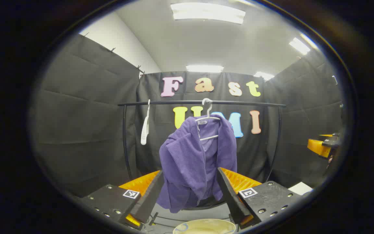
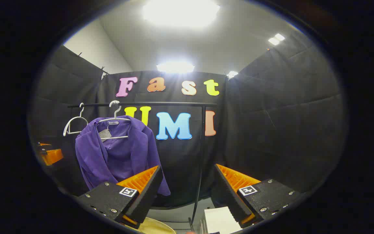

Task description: Grasp the clothes on the hanger with both hands and then place them into the laundry hamper below.

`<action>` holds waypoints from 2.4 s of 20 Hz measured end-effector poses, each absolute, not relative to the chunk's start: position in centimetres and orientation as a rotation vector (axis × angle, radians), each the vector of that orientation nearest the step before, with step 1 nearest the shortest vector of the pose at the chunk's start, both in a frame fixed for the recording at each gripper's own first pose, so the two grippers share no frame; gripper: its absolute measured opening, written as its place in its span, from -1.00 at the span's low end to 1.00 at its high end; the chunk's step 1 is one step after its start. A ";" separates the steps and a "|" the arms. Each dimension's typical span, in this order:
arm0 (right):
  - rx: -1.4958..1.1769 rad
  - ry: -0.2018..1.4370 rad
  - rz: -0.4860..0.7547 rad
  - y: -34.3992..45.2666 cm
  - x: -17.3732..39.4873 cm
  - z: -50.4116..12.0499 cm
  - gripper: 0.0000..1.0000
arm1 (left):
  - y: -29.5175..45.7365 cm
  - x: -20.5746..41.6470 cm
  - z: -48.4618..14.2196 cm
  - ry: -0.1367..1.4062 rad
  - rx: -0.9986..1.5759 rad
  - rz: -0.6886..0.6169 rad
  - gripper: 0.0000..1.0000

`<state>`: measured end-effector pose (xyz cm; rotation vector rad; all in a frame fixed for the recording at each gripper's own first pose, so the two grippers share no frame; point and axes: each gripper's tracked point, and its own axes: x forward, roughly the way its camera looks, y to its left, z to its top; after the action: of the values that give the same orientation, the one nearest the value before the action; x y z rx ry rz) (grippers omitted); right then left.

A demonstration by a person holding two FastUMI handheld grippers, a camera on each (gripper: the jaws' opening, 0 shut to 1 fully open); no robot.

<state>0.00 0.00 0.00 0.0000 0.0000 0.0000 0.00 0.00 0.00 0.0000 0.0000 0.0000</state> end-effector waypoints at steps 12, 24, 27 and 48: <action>0.032 0.049 -0.025 -0.8 -0.4 -1.8 0.95 | -1.6 -0.6 0.2 -0.013 0.051 -0.022 0.89; 0.005 0.061 0.029 1.7 0.0 -1.8 0.95 | -0.4 -0.1 -1.6 0.032 -0.004 -0.014 0.99; -0.004 0.047 0.046 2.5 0.8 -1.2 0.94 | 0.4 0.2 -2.1 0.037 -0.022 0.002 0.99; 0.119 0.042 0.369 18.6 20.0 5.5 0.95 | -0.8 12.9 3.5 0.033 -0.274 0.141 0.99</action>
<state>19.98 18.60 5.52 0.1186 0.0416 0.3685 12.93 -0.84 3.52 -0.2745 0.0329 0.1414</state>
